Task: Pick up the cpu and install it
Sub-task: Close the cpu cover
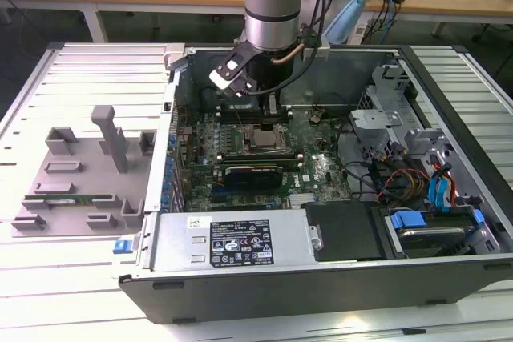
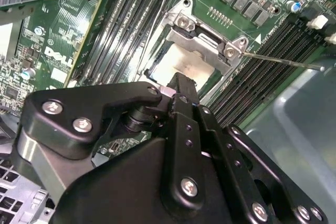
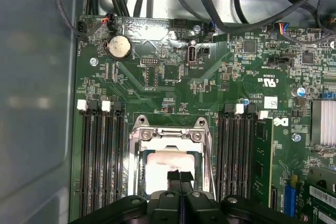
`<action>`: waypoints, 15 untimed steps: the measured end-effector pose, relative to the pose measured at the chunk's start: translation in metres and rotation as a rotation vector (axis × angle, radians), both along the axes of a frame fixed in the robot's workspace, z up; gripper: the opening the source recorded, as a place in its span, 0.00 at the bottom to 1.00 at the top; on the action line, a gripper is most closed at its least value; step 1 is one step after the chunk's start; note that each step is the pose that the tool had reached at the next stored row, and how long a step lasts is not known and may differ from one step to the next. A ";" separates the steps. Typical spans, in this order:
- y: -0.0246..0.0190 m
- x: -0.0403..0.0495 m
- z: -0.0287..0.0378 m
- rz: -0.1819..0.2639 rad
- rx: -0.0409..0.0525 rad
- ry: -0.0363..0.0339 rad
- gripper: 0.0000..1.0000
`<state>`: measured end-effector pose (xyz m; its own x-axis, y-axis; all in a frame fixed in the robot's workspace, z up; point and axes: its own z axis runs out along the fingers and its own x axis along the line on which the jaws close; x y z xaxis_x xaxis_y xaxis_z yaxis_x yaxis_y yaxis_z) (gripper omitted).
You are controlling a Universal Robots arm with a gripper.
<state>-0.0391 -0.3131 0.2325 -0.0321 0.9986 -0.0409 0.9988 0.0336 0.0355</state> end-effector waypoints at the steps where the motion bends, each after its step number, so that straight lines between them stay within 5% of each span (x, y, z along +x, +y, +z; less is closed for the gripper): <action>1: 0.0000 -0.0002 -0.0001 0.000 -0.0001 0.0001 0.11; 13: 0.0005 -0.0005 -0.0006 0.001 0.0002 -0.0001 0.11; 15: 0.0005 -0.0004 -0.0005 0.083 -0.0001 0.0000 0.11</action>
